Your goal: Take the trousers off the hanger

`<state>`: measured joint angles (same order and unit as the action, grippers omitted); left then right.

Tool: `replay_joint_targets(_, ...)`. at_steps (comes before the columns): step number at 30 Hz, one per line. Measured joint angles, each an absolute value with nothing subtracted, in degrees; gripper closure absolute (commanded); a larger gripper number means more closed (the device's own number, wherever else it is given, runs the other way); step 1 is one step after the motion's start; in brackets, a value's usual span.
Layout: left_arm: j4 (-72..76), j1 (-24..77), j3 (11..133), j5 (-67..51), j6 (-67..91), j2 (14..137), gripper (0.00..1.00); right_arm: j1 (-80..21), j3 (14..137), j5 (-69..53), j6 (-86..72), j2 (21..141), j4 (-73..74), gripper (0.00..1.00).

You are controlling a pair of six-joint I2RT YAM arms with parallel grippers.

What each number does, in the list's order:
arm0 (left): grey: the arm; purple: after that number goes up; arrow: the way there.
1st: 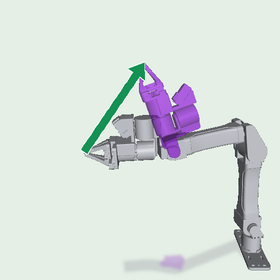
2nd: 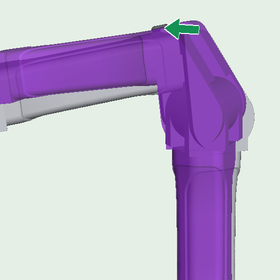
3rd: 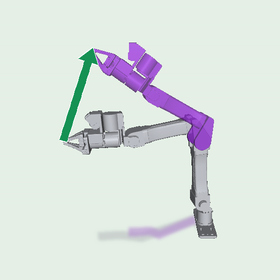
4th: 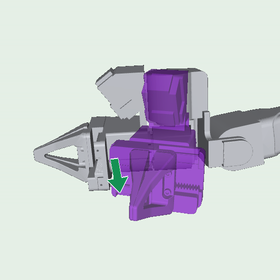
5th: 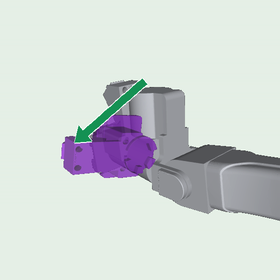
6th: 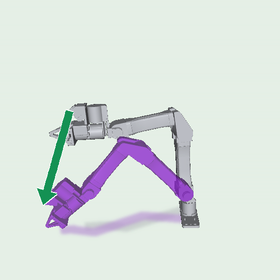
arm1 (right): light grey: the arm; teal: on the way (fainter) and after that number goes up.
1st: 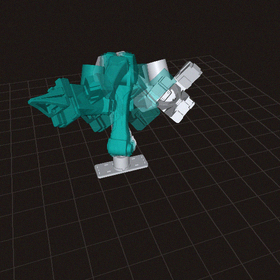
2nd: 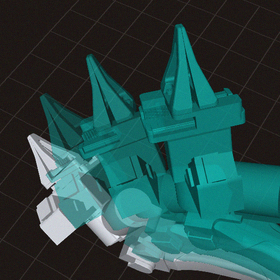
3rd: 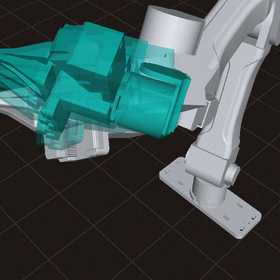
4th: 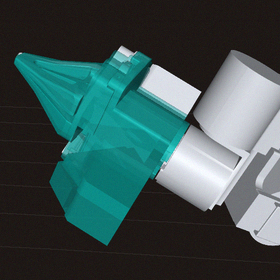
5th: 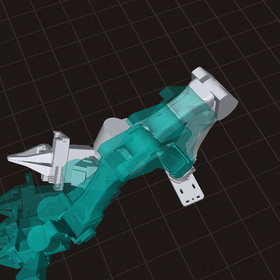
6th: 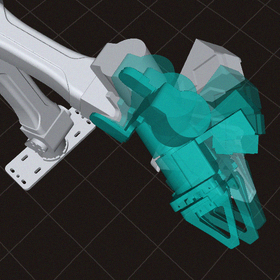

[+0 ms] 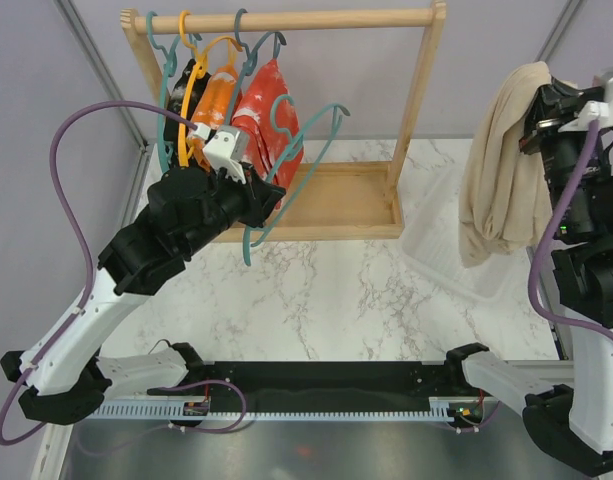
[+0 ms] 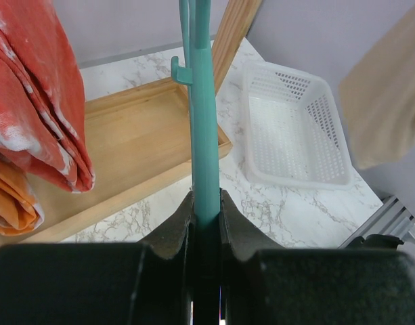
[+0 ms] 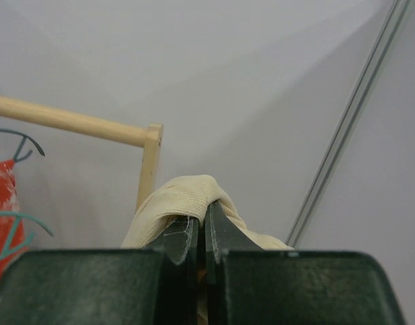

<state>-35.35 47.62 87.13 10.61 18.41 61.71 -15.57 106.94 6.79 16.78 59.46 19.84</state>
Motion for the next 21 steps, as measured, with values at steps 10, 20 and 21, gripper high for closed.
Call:
replay_joint_targets(10,-35.38,47.62,87.13,10.24,16.82,61.25,0.98,-15.38,90.54,13.15,18.96,52.97,21.89,1.00)
replay_joint_targets(20,-35.38,47.62,87.11,9.87,16.08,60.62,0.98,-11.60,80.88,17.34,18.33,51.00,22.20,1.00)
replay_joint_targets(21,-35.38,47.62,87.11,9.85,16.01,60.51,0.98,-11.05,80.64,17.85,18.13,51.13,22.20,1.00)
